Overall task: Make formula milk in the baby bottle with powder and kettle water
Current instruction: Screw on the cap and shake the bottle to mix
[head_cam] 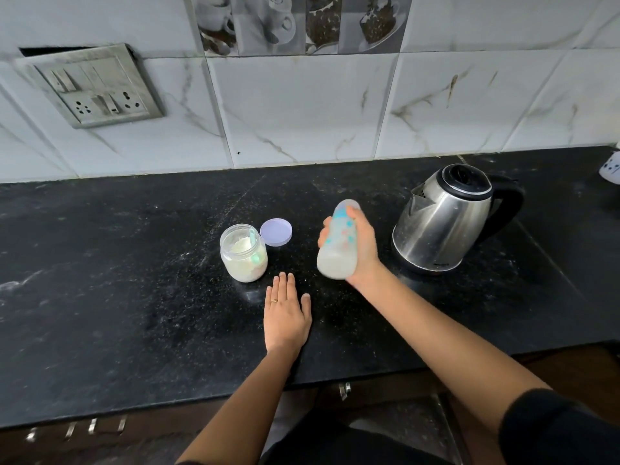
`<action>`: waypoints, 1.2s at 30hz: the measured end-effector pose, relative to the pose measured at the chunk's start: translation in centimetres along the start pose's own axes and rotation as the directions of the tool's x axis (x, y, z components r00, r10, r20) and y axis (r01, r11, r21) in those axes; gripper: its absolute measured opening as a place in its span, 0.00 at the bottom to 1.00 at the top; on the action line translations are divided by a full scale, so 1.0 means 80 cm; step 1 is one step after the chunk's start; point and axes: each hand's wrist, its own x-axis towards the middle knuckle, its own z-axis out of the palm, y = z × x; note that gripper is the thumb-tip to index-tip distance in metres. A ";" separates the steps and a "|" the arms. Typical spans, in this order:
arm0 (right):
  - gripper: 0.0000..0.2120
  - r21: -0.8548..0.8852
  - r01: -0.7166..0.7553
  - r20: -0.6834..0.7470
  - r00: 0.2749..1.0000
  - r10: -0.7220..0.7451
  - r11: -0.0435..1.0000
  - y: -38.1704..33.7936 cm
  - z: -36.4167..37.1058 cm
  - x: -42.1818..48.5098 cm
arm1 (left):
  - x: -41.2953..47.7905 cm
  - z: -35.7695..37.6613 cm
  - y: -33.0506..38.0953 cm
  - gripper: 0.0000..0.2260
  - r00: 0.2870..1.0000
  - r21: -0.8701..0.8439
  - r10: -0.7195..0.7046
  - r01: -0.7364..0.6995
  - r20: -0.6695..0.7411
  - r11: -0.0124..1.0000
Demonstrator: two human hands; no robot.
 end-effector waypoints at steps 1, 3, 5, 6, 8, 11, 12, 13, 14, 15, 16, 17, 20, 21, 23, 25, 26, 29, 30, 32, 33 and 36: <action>0.13 -0.085 -0.060 0.043 0.997 0.064 0.995 0.013 -0.004 -0.011 | 0.000 0.000 -0.002 0.26 1.000 0.006 0.006 -0.006 0.008 1.000; 0.10 -0.202 -0.138 0.108 0.981 0.162 0.970 0.033 -0.010 -0.033 | -0.001 0.000 -0.002 0.26 0.999 0.016 0.027 -0.028 0.031 0.999; 0.11 -0.150 -0.092 0.118 0.987 0.110 0.984 0.030 -0.007 -0.030 | 0.001 -0.001 -0.001 0.26 1.000 0.005 0.025 -0.025 0.013 1.000; 0.14 -0.071 -0.035 0.086 0.995 0.041 0.997 0.021 -0.003 -0.019 | 0.002 -0.001 -0.001 0.25 1.000 -0.002 0.017 -0.017 0.004 1.000; 0.18 0.079 0.061 -0.006 0.998 -0.061 0.995 -0.003 0.004 0.006 | 0.002 0.001 -0.002 0.25 1.000 -0.005 0.004 -0.004 0.008 1.000; 0.15 0.045 0.059 0.035 0.998 -0.061 0.997 -0.007 0.003 0.009 | 0.001 0.002 -0.003 0.25 1.000 -0.010 0.009 -0.009 0.003 1.000; 0.13 -0.046 0.009 0.094 0.996 -0.004 0.999 0.001 0.002 0.001 | 0.002 0.003 -0.003 0.25 1.000 -0.007 0.009 -0.009 0.003 1.000; 0.10 -0.132 -0.033 0.159 0.986 0.054 0.991 0.010 0.000 -0.007 | 0.002 0.003 -0.004 0.26 1.000 0.004 0.008 -0.008 0.006 1.000; 0.10 -0.182 -0.048 0.217 0.972 0.088 0.982 0.015 0.002 -0.016 | 0.001 0.002 -0.004 0.28 1.000 0.014 0.007 -0.007 0.007 1.000; 0.14 -0.184 -0.035 0.245 0.966 0.080 0.982 0.014 0.004 -0.017 | 0.001 0.002 -0.003 0.30 1.000 0.018 0.009 -0.009 0.008 1.000; 0.15 -0.135 -0.013 0.236 0.971 0.045 0.991 0.009 0.006 -0.012 | 0.001 0.002 -0.003 0.31 1.000 0.016 0.008 -0.008 0.005 1.000; 0.14 -0.047 0.013 0.192 0.981 -0.004 0.999 0.002 0.009 -0.004 | 0.002 0.003 -0.003 0.30 1.000 0.008 0.004 -0.005 0.005 1.000; 0.13 0.167 -0.004 0.104 0.994 -0.014 0.986 -0.009 0.012 0.013 | 0.001 0.004 -0.005 0.27 1.000 -0.003 0.002 -0.002 0.016 1.000; 0.16 0.126 -0.011 0.154 0.988 -0.008 0.992 -0.003 0.010 0.011 | 0.001 0.002 -0.005 0.28 1.000 -0.004 0.004 -0.004 0.016 1.000; 0.19 -0.068 -0.013 0.286 0.958 0.032 0.998 0.013 0.007 0.001 | 0.001 0.001 -0.005 0.32 1.000 -0.010 0.006 -0.006 0.013 1.000; 0.22 -0.131 -0.011 0.345 0.937 0.056 0.991 0.017 0.011 -0.005 | 0.000 0.000 -0.005 0.33 1.000 -0.020 0.010 -0.010 0.005 1.000; 0.23 -0.091 -0.006 0.321 0.946 0.035 0.996 0.014 0.013 -0.001 | 0.000 0.000 -0.005 0.33 1.000 -0.025 0.011 -0.011 0.004 1.000; 0.16 0.137 -0.021 0.104 0.995 0.007 0.990 -0.001 0.012 0.022 | 0.001 -0.001 -0.006 0.33 1.000 -0.031 0.005 -0.004 0.017 1.000; 0.14 0.161 -0.031 0.064 0.998 0.021 0.986 -0.001 0.009 0.024 | 0.001 -0.001 -0.006 0.33 1.000 -0.034 0.007 -0.006 0.017 0.999; 0.13 0.032 -0.053 0.100 0.994 0.050 0.998 0.012 0.005 0.012 | 0.002 -0.001 -0.006 0.33 1.000 -0.031 0.012 -0.011 0.024 0.999; 0.14 -0.063 -0.065 0.121 0.990 0.072 0.996 0.020 0.007 0.002 | 0.002 -0.001 -0.006 0.33 0.999 -0.022 0.015 -0.014 0.030 1.000; 0.10 -0.154 -0.030 0.113 0.992 0.048 0.988 0.021 0.011 0.002 | 0.001 -0.002 -0.006 0.33 1.000 -0.021 0.015 -0.015 0.019 1.000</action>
